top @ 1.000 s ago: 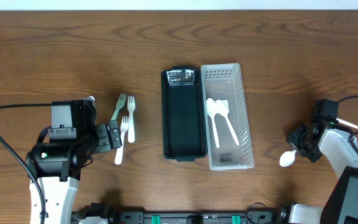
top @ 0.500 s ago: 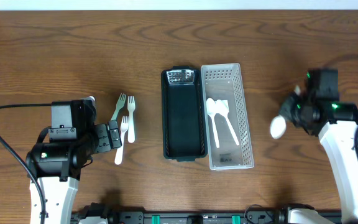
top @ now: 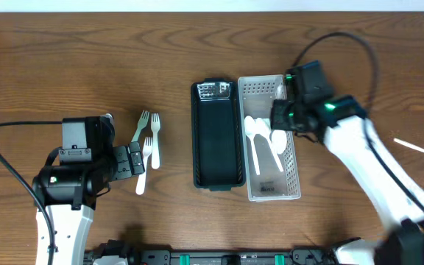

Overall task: Pack container
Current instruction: 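Place the spoon into the clear basket with the right gripper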

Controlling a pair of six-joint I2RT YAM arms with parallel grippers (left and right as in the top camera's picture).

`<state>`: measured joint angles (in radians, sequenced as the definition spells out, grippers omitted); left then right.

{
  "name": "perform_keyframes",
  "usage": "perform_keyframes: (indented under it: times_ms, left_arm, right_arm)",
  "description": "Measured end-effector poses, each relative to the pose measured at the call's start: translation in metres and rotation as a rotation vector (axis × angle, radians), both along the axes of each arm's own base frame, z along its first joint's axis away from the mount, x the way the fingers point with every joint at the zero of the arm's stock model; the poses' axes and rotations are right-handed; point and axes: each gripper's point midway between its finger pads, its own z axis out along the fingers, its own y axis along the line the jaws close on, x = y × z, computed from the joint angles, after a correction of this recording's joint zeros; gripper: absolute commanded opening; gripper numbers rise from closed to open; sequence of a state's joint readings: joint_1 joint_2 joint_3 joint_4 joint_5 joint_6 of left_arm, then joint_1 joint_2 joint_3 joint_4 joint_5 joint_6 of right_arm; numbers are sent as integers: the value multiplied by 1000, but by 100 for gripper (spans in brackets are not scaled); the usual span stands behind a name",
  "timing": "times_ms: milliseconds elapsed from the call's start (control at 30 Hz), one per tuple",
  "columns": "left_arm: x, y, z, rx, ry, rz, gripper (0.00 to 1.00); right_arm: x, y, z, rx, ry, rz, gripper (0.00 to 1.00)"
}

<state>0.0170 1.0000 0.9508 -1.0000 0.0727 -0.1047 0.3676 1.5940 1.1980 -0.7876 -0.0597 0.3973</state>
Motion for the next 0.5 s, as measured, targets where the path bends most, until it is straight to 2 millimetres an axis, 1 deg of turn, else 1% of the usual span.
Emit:
perform_keyframes:
  times_ms: [100, 133, 200, 233, 267, 333, 367, 500]
  left_arm:
    - [0, 0, -1, 0, 7, 0, 98]
    - [0, 0, -2, 0, 8, 0, 98]
    - [0, 0, -2, 0, 10, 0, 98]
    - [1, 0, -2, 0, 10, 0, 98]
    - [1, 0, -2, 0, 10, 0, 98]
    - [1, 0, -2, 0, 10, 0, 98]
    - [1, 0, -2, 0, 10, 0, 98]
    - [1, 0, -2, 0, 10, 0, 98]
  right_arm:
    - [-3, 6, -32, -47, 69, 61, 2]
    - [-3, 8, -40, -57, 86, 76, 4]
    - [-2, 9, -50, -68, 101, 92, 8]
    - [-1, 9, -54, -74, 106, 99, 11]
    - [-1, 9, -56, -78, 107, 109, 20]
    - [0, 9, -58, -85, 106, 125, 31]
    - [0, 9, -58, -88, 103, 136, 34]
    - [0, 9, -58, -96, 97, 164, 34]
